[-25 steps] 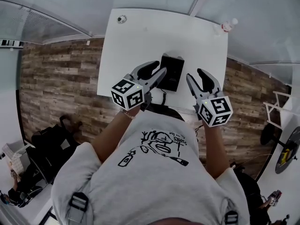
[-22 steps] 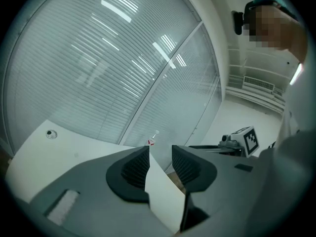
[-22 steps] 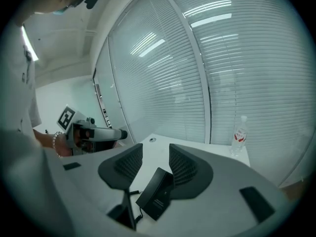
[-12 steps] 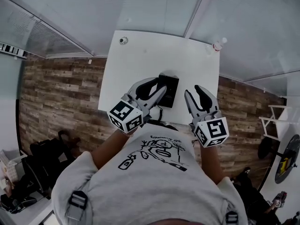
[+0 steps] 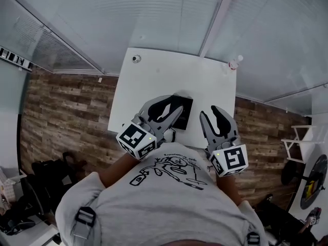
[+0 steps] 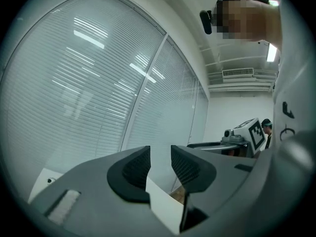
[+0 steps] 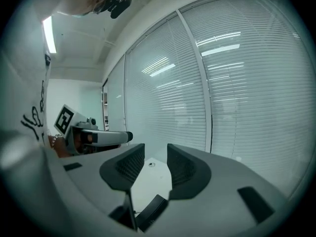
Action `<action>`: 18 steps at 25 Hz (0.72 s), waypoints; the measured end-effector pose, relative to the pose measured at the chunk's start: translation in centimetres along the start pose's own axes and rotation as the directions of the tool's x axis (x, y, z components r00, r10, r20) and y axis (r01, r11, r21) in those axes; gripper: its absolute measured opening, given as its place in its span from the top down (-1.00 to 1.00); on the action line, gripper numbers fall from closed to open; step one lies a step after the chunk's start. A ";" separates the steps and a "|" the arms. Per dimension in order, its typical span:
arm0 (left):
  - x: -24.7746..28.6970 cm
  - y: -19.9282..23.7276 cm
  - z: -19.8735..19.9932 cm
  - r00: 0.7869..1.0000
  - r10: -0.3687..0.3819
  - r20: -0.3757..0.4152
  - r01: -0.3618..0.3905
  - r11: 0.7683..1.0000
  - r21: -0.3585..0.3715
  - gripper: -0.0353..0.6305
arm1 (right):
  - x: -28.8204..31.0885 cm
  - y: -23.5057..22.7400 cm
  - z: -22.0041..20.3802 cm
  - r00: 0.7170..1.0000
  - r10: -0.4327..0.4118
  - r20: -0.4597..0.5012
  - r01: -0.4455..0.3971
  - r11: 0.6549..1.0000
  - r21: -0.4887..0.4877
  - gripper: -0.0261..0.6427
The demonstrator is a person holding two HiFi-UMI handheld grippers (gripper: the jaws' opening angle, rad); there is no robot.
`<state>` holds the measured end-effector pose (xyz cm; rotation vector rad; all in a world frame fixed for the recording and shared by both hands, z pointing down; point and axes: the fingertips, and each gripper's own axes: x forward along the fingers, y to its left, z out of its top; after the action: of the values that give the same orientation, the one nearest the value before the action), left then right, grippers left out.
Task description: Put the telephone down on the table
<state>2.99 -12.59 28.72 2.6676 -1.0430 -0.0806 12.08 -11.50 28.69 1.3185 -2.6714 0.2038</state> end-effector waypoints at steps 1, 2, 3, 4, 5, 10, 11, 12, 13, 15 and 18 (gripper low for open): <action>0.1 -0.1 0.1 1.000 0.000 0.002 0.000 1.000 0.003 0.50 | -0.1 0.0 0.2 1.000 0.003 0.005 -0.003 1.000 -0.004 0.52; 0.2 -0.3 0.2 1.000 0.001 0.004 -0.001 1.000 0.004 0.50 | -0.1 0.1 0.4 1.000 0.007 0.010 -0.007 1.000 -0.005 0.53; 0.3 -0.3 0.3 1.000 0.001 0.007 -0.001 1.000 0.004 0.50 | -0.1 0.1 0.5 1.000 0.010 0.014 -0.010 1.000 -0.004 0.53; 0.5 -0.4 0.4 1.000 0.000 0.009 0.000 1.000 0.003 0.50 | 0.0 0.0 0.6 1.000 0.012 0.016 -0.011 1.000 -0.004 0.53; 0.7 -0.4 0.4 1.000 0.000 0.010 0.000 1.000 0.003 0.50 | 0.0 0.0 0.7 1.000 0.011 0.015 -0.011 1.000 -0.007 0.53; 1.0 -0.1 0.3 1.000 -0.003 0.005 0.003 1.000 0.007 0.51 | 0.5 0.1 0.9 1.000 0.009 0.015 -0.009 1.000 -0.024 0.53; 1.1 -0.1 0.2 1.000 -0.004 0.002 0.004 1.000 0.006 0.50 | 0.5 0.0 0.9 1.000 0.006 0.014 -0.006 0.999 -0.032 0.53; 1.2 0.0 0.1 1.000 -0.004 -0.001 0.004 1.000 0.003 0.50 | 0.5 -0.1 0.9 1.000 0.002 0.012 -0.002 0.999 -0.042 0.53; 1.4 0.0 -0.1 1.000 -0.004 -0.004 0.004 1.000 -0.001 0.50 | 0.5 -0.2 0.9 1.000 -0.001 0.010 0.001 0.999 -0.049 0.53; 1.7 0.4 -0.3 1.000 -0.003 -0.008 0.003 1.000 -0.010 0.50 | 0.8 -0.3 0.8 1.000 0.001 0.007 0.000 0.999 -0.051 0.53; 1.6 0.8 -0.2 1.000 0.004 0.000 -0.004 1.000 -0.017 0.50 | 1.3 -0.3 0.6 1.000 0.004 0.000 -0.004 0.999 -0.054 0.54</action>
<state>3.67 -14.19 29.24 2.6505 -1.0425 -0.0887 11.49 -12.78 28.40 1.2970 -2.6606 0.1317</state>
